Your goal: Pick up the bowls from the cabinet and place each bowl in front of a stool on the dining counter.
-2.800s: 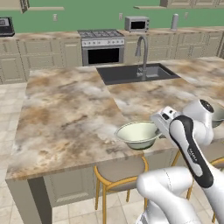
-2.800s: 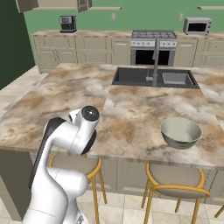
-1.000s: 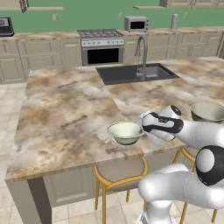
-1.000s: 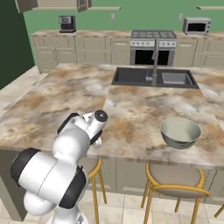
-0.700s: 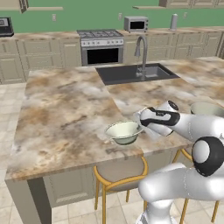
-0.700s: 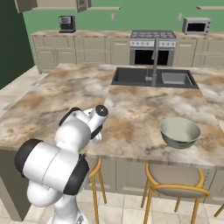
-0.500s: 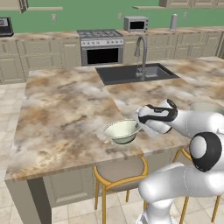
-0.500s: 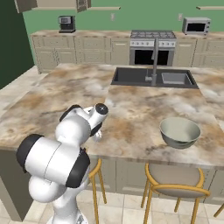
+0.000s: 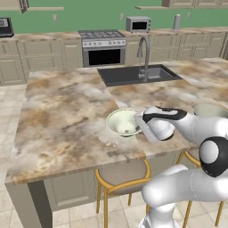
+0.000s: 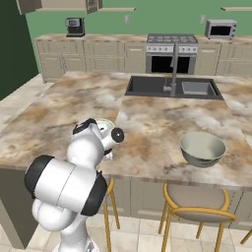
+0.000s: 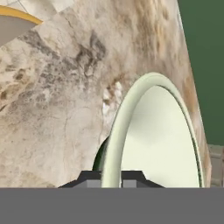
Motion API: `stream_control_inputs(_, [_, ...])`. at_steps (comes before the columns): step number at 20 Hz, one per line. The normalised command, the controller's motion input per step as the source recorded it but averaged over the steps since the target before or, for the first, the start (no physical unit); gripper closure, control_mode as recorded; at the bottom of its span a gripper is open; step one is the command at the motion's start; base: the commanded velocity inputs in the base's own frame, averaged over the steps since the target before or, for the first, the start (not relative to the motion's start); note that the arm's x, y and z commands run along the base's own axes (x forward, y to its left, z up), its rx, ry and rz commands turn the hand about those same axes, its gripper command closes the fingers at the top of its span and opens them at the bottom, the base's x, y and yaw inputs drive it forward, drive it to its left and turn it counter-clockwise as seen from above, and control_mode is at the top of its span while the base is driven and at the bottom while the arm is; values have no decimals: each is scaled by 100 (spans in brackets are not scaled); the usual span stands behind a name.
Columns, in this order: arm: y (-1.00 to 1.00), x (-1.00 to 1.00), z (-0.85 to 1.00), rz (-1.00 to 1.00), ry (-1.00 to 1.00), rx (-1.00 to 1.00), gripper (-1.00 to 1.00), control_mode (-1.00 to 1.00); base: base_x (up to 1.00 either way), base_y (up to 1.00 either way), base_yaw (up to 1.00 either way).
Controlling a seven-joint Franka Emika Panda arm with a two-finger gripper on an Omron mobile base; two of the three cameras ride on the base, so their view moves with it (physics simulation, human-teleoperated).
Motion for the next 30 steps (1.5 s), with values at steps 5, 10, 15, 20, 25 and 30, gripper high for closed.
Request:
stream_control_inputs(5, [34,0,-15,7,3,1,100,-100,0,0,0])
stream_control_inputs(10, [31,0,-19,9,15,0,100,-100,0,0,0])
stream_control_inputs(15, [13,0,-27,3,5,0,100,-100,0,0,0])
stream_control_inputs(20, [1,-3,1,0,21,-5,100,-100,0,0,0])
stream_control_inputs(25, [0,-12,46,0,13,-9,100,-100,0,0,0])
stream_control_inputs(30, [0,-15,51,0,0,-3,100,-100,0,0,0])
